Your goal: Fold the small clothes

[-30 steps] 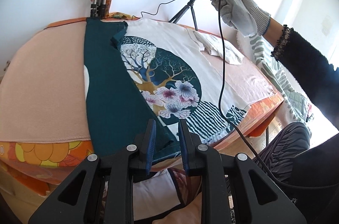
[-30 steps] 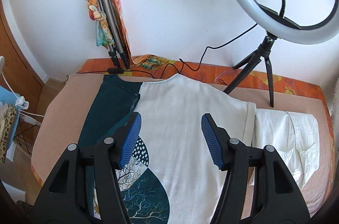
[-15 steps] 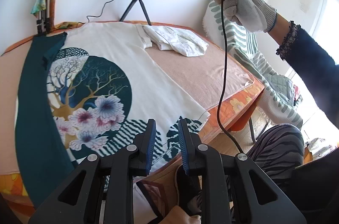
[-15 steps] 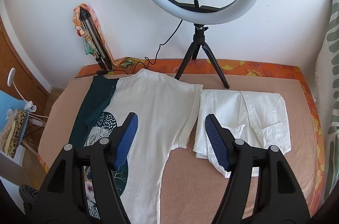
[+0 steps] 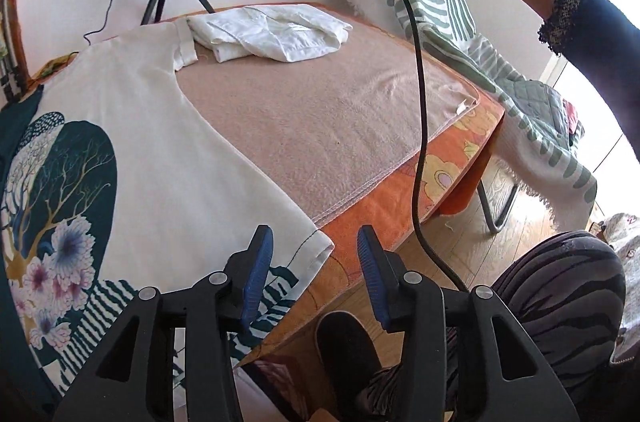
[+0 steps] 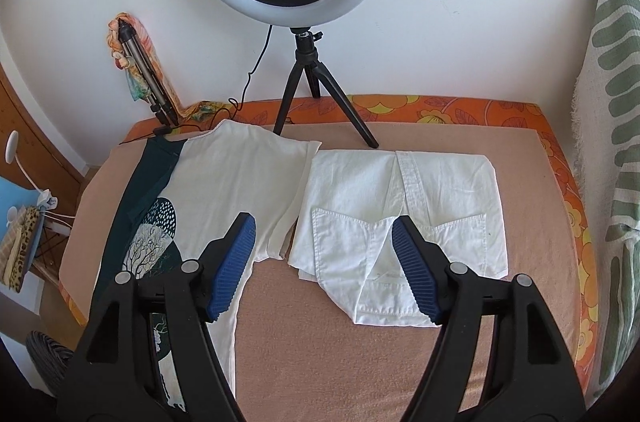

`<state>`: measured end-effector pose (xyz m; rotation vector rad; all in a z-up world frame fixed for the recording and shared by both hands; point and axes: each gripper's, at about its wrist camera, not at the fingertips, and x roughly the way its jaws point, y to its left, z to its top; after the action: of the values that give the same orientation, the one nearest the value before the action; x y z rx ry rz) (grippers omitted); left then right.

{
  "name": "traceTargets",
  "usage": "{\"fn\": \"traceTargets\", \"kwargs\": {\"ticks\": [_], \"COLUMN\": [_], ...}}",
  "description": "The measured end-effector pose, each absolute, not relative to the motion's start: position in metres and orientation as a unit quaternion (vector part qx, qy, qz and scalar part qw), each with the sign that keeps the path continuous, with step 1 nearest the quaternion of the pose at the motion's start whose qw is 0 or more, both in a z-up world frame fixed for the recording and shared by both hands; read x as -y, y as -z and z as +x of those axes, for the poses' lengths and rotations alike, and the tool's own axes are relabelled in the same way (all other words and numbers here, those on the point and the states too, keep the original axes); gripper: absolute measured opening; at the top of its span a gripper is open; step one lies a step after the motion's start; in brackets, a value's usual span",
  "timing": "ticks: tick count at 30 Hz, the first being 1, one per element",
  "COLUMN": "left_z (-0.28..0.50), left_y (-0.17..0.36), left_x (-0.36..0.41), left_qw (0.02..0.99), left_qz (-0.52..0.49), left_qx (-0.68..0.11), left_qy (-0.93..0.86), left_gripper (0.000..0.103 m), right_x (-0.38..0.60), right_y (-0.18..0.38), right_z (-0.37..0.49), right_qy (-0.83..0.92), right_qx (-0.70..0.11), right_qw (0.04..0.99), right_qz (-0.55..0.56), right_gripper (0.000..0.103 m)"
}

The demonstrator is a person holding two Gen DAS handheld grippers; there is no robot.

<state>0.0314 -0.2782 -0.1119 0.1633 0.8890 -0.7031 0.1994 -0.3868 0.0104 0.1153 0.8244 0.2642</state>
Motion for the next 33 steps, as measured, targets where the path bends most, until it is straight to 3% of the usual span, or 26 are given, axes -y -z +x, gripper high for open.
{"fn": "traceTargets", "kwargs": {"ticks": [10, 15, 23, 27, 33], "left_z": [0.040, 0.053, 0.059, 0.060, 0.065], "left_y": [0.129, 0.129, 0.123, 0.113, 0.103], "left_x": [0.294, 0.287, 0.275, 0.262, 0.244], "left_qw": [0.844, 0.850, 0.845, 0.847, 0.848], "left_qz": [0.121, 0.092, 0.026, -0.010, -0.053], "left_qx": [-0.430, -0.431, -0.438, -0.432, -0.429], "left_qy": [0.298, 0.290, 0.306, 0.311, 0.305], "left_gripper": [0.038, 0.006, 0.002, 0.002, 0.002], "right_x": [0.391, 0.375, 0.332, 0.313, 0.291], "right_y": [0.021, 0.041, 0.070, 0.087, 0.110], "right_z": [0.239, 0.272, 0.337, 0.369, 0.408], "right_qy": [-0.160, -0.188, -0.181, -0.168, -0.139], "right_qx": [-0.410, -0.420, -0.436, -0.450, -0.467], "right_qw": [0.894, 0.881, 0.878, 0.875, 0.872], "right_qz": [0.088, 0.110, 0.079, 0.059, 0.037], "right_gripper": [0.074, 0.074, 0.073, 0.056, 0.054]}}
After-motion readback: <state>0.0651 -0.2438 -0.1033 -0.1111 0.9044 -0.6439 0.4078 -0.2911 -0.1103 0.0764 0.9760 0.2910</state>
